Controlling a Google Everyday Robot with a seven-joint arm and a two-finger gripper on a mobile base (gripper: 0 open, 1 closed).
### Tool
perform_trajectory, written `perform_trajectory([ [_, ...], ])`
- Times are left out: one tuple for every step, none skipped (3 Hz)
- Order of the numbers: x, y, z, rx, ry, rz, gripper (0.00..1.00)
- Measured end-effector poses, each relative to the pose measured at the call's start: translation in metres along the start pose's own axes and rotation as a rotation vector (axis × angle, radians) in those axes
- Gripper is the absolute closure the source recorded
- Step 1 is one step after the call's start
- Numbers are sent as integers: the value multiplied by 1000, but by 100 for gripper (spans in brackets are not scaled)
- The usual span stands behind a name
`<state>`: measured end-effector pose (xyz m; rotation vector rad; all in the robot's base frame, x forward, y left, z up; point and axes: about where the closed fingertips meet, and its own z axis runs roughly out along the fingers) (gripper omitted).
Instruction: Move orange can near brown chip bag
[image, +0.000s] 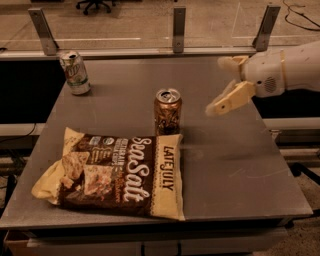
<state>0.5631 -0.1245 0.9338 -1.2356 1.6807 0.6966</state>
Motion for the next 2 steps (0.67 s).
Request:
perform_trajectory([
  [-30,-50,-62,158,-42,-100,0],
  [-52,-61,-83,205,-68,-137,0],
])
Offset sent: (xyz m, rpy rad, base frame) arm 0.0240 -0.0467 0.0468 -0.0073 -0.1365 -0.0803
